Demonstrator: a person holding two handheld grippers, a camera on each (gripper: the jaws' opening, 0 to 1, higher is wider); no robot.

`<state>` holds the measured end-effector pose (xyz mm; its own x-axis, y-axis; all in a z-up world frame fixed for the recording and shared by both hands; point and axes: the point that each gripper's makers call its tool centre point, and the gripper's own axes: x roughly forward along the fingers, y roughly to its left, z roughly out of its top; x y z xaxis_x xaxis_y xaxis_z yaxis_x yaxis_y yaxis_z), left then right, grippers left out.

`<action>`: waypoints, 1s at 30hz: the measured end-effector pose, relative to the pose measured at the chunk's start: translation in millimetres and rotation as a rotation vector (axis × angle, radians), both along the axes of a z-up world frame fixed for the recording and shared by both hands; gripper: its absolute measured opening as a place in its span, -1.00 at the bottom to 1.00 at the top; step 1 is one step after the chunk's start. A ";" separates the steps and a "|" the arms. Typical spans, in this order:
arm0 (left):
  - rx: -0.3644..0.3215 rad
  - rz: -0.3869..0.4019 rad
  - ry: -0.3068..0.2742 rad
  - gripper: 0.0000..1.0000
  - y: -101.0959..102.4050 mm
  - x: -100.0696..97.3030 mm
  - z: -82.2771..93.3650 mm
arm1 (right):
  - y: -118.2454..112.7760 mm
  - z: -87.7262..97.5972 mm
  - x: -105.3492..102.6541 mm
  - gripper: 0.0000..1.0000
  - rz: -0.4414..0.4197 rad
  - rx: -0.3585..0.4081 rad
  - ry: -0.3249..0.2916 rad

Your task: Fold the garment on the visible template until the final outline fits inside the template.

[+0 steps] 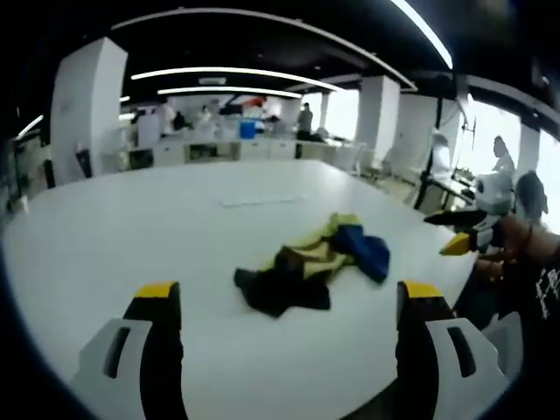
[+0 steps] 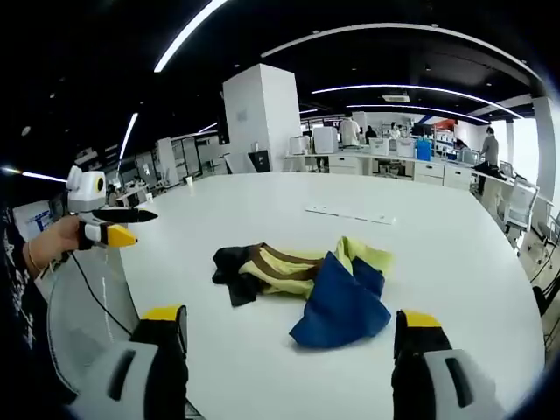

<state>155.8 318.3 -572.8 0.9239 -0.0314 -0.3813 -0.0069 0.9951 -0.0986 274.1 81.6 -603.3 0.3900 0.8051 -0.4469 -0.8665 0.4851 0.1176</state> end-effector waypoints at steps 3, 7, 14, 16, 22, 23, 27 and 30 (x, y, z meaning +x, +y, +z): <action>-0.003 0.000 -0.002 0.98 0.7 0.1 0.2 | -0.3 0.5 0.0 0.97 -0.002 0.000 -0.002; 0.003 -0.002 -0.001 0.98 1.2 0.0 0.1 | -1.3 1.0 0.0 0.97 -0.003 0.000 -0.003; 0.005 -0.003 -0.007 0.97 1.4 0.5 1.5 | -2.4 5.2 1.9 0.98 -0.008 0.015 -0.013; 0.009 -0.006 -0.004 0.97 1.1 0.9 1.1 | -2.2 5.9 2.4 0.98 -0.007 0.018 -0.015; 0.016 -0.020 -0.005 0.97 -0.9 5.4 1.2 | -2.3 5.8 4.1 0.98 0.000 0.012 -0.021; 0.016 -0.018 -0.005 0.96 -0.9 6.0 0.8 | -2.3 5.8 4.6 0.98 -0.001 0.011 -0.021; 0.011 -0.028 -0.005 0.95 -4.1 9.1 -1.2 | -1.8 7.2 6.1 0.98 -0.002 0.016 -0.024; 0.015 -0.034 -0.004 0.93 -5.3 11.5 -2.4 | -1.2 6.9 7.1 0.97 0.001 0.013 -0.027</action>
<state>167.3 313.0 -575.1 0.9241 -0.0573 -0.3779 0.0275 0.9961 -0.0838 281.3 80.4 -596.4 0.4008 0.8112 -0.4257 -0.8701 0.4826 0.1005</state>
